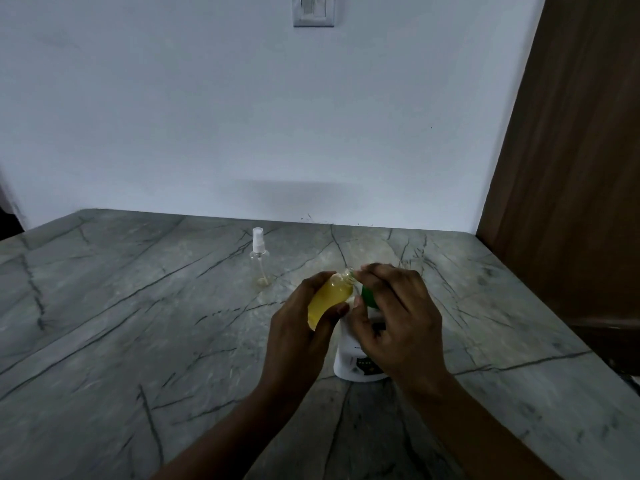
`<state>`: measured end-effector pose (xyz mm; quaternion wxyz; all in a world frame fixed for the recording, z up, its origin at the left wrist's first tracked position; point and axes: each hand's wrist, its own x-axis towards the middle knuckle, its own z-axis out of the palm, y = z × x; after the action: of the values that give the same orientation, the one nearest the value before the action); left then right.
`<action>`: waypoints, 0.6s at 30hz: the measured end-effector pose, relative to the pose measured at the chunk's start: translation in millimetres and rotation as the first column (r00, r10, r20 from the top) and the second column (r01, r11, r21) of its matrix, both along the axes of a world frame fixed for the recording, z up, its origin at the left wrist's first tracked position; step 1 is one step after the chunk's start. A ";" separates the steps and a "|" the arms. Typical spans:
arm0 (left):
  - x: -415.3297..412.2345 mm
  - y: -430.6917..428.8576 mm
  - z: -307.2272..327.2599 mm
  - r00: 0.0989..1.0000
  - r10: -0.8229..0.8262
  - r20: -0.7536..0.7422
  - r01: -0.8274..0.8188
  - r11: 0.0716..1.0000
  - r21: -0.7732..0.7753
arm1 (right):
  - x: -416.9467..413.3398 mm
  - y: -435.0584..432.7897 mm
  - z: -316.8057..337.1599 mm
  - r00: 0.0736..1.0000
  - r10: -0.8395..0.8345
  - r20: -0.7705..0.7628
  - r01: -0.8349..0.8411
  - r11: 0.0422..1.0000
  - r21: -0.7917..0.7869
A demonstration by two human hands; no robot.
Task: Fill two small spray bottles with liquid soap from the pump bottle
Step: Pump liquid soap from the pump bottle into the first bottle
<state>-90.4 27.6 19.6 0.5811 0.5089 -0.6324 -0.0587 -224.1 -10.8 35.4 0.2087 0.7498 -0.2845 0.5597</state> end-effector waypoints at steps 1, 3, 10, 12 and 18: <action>0.0 0.3 -0.1 1.000 -0.003 -0.004 0.003 1.000 0.001 | 0.2 -0.1 -0.5 1.000 -0.002 -0.003 0.002 1.000 -0.001; 0.4 0.8 0.3 1.000 -0.008 -0.008 0.008 1.000 -0.002 | 0.1 -0.5 -0.6 1.000 -0.009 -0.009 0.009 1.000 0.000; -0.8 3.8 4.8 1.000 -0.003 -0.002 0.003 1.000 0.002 | -0.1 0.3 6.1 0.999 -0.026 -0.030 0.026 1.000 -0.001; -1.3 4.3 6.8 1.000 -0.015 -0.004 0.015 1.000 0.001 | 0.1 2.8 9.3 0.999 -0.034 -0.035 0.033 0.999 -0.011; -1.8 2.6 5.1 1.000 -0.019 -0.010 0.019 1.000 -0.019 | -0.9 2.3 6.7 1.000 -0.014 -0.028 0.014 1.000 -0.008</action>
<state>-92.1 30.2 24.8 0.5885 0.4970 -0.6348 -0.0611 -225.1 -8.4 42.0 0.2195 0.7548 -0.2846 0.5487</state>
